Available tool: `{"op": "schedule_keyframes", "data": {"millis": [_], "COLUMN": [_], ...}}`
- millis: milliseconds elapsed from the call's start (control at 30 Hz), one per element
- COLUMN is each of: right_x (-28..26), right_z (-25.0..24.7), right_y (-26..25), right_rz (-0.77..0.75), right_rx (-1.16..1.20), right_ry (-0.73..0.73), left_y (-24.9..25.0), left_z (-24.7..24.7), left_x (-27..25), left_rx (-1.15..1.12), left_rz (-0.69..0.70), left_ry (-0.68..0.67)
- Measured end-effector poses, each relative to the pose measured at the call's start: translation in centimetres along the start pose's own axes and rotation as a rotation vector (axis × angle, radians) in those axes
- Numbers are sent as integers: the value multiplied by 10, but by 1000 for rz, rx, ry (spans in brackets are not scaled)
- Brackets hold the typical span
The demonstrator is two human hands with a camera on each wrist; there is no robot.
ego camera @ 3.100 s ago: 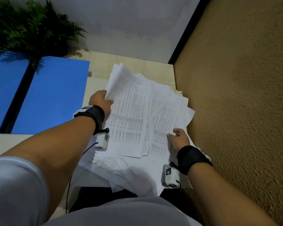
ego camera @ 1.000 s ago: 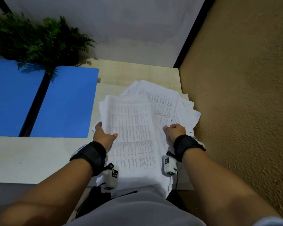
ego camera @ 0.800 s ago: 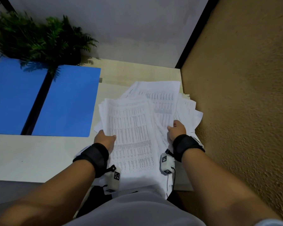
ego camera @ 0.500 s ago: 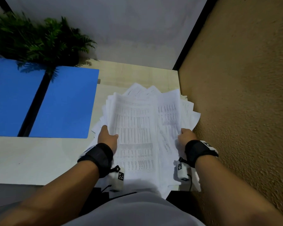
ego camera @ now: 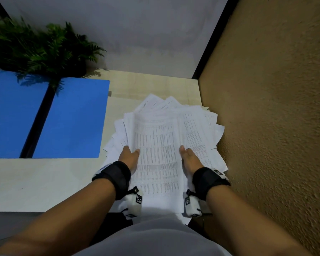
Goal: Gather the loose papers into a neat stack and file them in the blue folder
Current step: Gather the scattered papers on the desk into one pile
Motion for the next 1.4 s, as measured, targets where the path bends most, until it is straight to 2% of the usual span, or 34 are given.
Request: {"op": "schedule_keyframes", "data": {"millis": [67,100,200,267,333,367,400,467,533,667,700,833,900,1000,1133,1233,1400], "right_x": [-8,-6,-1,5,18,21,26,31,29,34,32,33,35,32,27,19,-9], "right_z": [8,9,-3,-24,-49,-58,-64,-69,-63,-55,-56,-68,-66,-60,-65,-75,-97], "right_y": [1,2,1,-1,4,6,11,17,18,26,22,9,7,3,-2,-13,-54], "right_rz": [28,1,-58,-114,-110,-68,-44,-31,-48,-96,-125,-278,-316,-219,-264,-365,-613], "right_rx": [112,73,165,167,-135,-331,-431,-334,-110,390,401,-149,-270,-84,50,11,141], "right_ry": [-115,-134,-103,122,386,444,461,386,326,298,317,511,506,423,588,693,628], "left_y": [-7,-9,-8,-7,-9,-12,-15,-21,-24,-25,-24,-26,-28,-29,-29,-28,-30], "left_z": [3,2,-11,-23,-33,-37,-39,-41,-38,-36,-36,-35,-35,-34,-33,-34,-35], "left_x": [1,1,1,3,5,7,10,13,15,12,13,17,19,19,18,16,18], "left_rx": [-72,-78,-45,-53,-23,13,28,51,80,133,140,155,149,124,130,124,43], "left_rz": [1,21,96,107,94,79,61,44,48,41,50,57,50,29,42,47,46], "left_ry": [-64,-80,-9,73,98,86,67,24,-8,-15,-16,-25,-24,-22,6,3,-22]}}
Point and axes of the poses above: each hand's wrist, its own x-axis towards the middle knuckle, its own z-axis out of the palm, y = z × x, the point moved 1 cm from there along x, towards the middle knuckle, and after that the axes turned 3 degrees about -z, right-handed, at the moved point
